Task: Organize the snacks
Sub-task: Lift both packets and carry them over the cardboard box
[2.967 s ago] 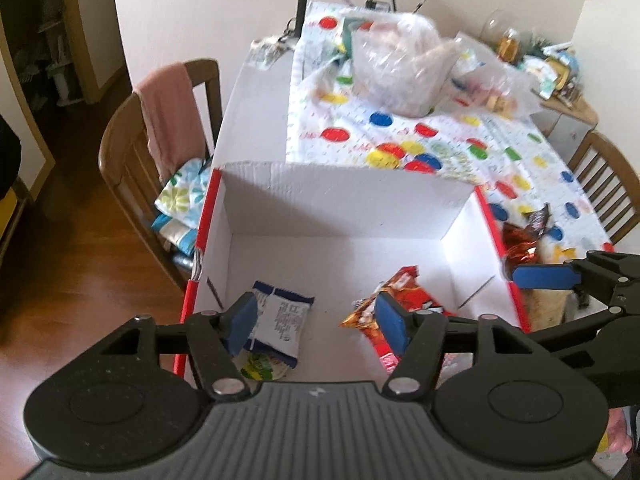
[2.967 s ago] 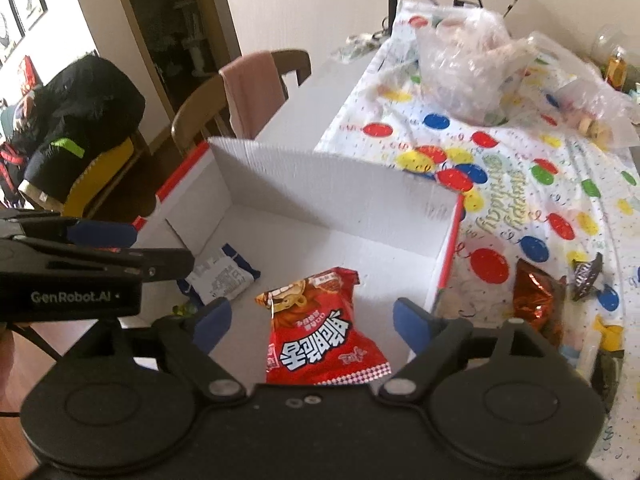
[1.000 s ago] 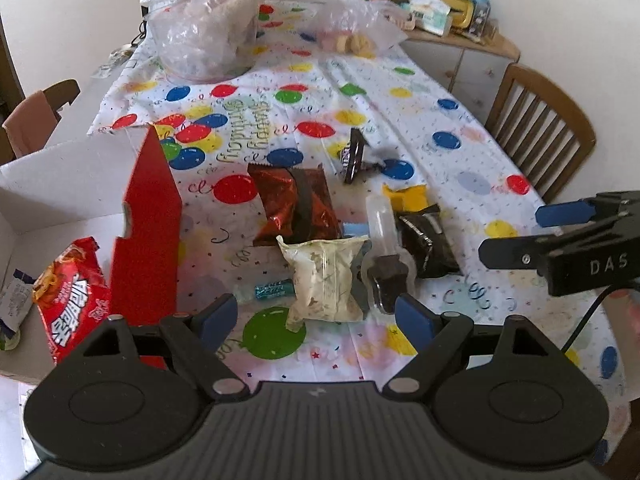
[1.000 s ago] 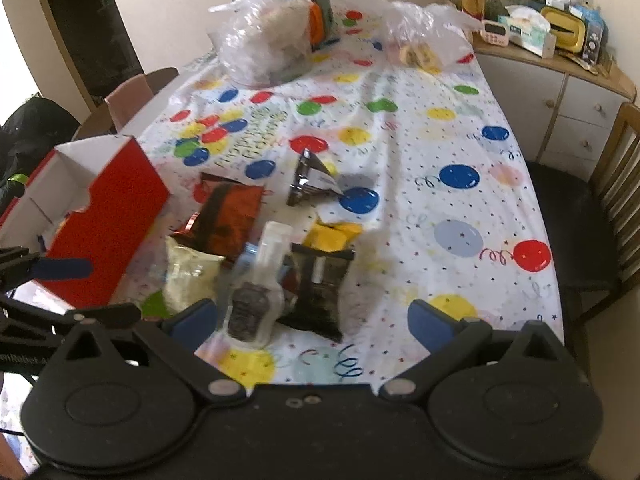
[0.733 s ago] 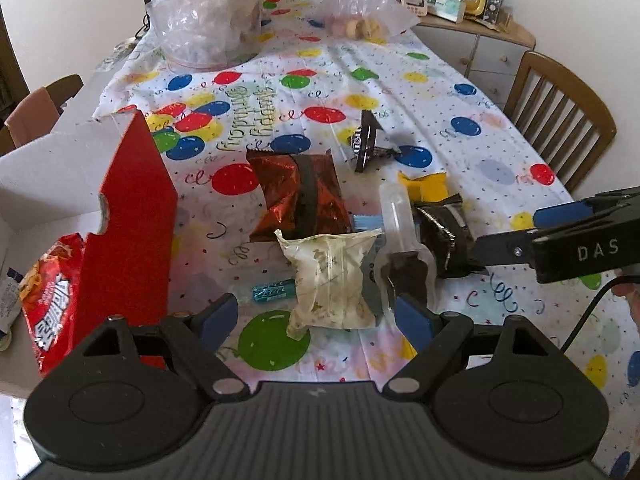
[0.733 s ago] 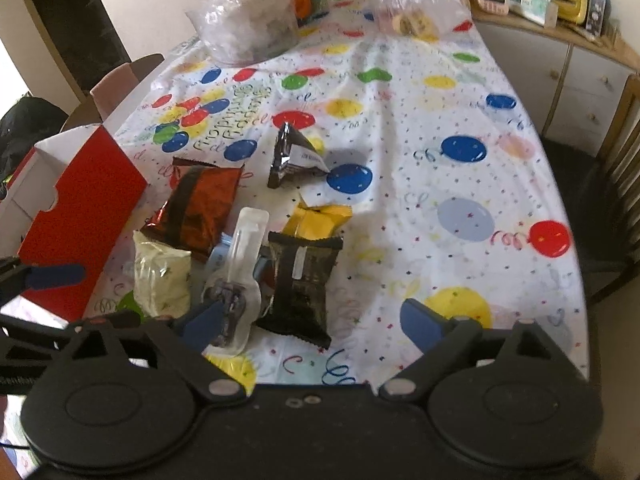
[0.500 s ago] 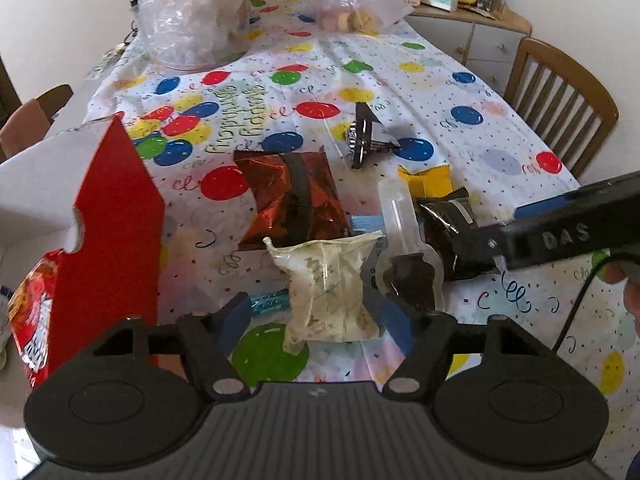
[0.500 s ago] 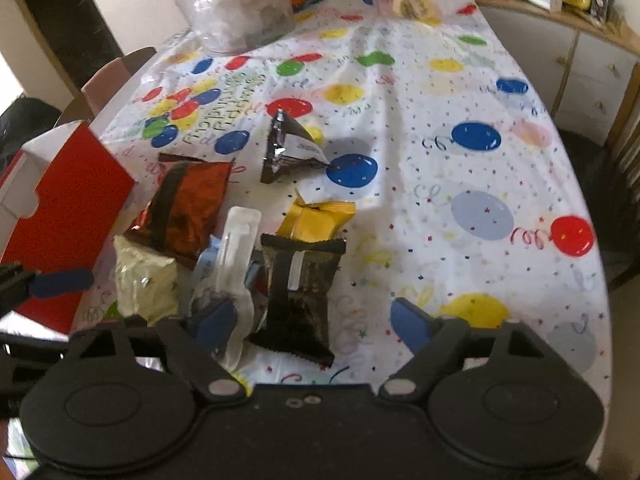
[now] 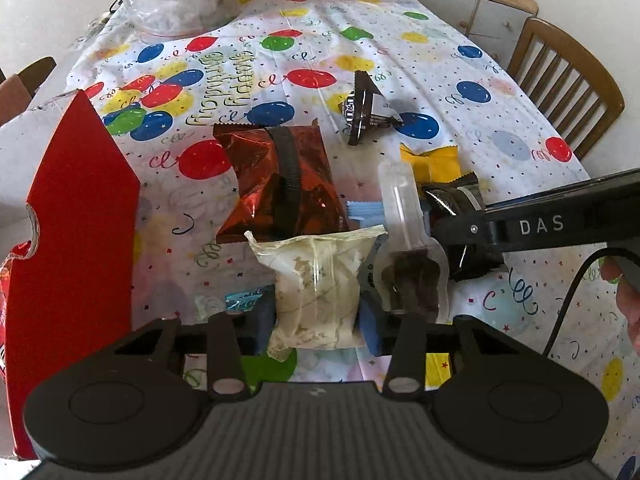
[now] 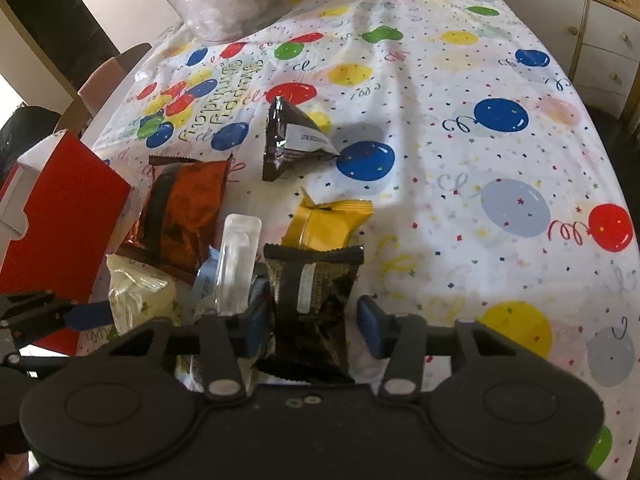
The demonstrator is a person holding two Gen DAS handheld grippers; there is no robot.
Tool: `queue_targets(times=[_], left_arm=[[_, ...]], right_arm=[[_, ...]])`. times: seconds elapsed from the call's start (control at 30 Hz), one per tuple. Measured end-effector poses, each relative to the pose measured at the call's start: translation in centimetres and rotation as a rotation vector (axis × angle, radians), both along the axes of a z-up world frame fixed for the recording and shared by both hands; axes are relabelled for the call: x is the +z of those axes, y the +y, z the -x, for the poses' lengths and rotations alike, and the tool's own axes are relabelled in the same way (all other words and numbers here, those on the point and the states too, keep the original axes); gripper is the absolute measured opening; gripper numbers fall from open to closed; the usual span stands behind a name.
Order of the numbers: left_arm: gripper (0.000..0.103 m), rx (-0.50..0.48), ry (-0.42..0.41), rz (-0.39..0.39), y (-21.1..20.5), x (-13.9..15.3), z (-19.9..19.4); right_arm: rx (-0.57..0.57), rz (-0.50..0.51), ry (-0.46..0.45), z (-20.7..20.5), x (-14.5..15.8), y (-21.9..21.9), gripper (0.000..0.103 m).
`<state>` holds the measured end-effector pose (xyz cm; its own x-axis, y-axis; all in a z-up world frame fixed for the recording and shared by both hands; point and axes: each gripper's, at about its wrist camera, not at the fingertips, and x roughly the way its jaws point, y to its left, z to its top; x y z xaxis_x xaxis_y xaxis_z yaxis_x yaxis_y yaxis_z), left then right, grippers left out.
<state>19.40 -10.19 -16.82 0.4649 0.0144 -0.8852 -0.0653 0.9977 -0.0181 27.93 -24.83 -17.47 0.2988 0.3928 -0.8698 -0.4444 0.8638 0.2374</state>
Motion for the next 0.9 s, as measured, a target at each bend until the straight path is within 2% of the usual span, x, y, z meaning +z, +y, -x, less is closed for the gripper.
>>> queue_targets(times=[0.07,0.27,0.57,0.9], left_arm=[[0.040,0.006,0.003,0.011,0.1,0.0,-0.1],[0.036,0.015,0.008,0.033,0.4,0.1,-0.1],[0.035,0.028,0.009,0.061,0.6,0.6,0.6],[0.035,0.061,-0.019,0.099,1.6,2.9,2.4]], right_arm=[[0.001,-0.006,0.006,-0.1,0.0,0.0,0.037],[-0.016,-0.013,0.007,0.0,0.1,-0.3,0.033],[-0.049,-0.020,-0.004,1.3,1.4,-1.3,0.032],[-0.068,-0.033,-0.032,4.1,4.2,-1.5,0.032]])
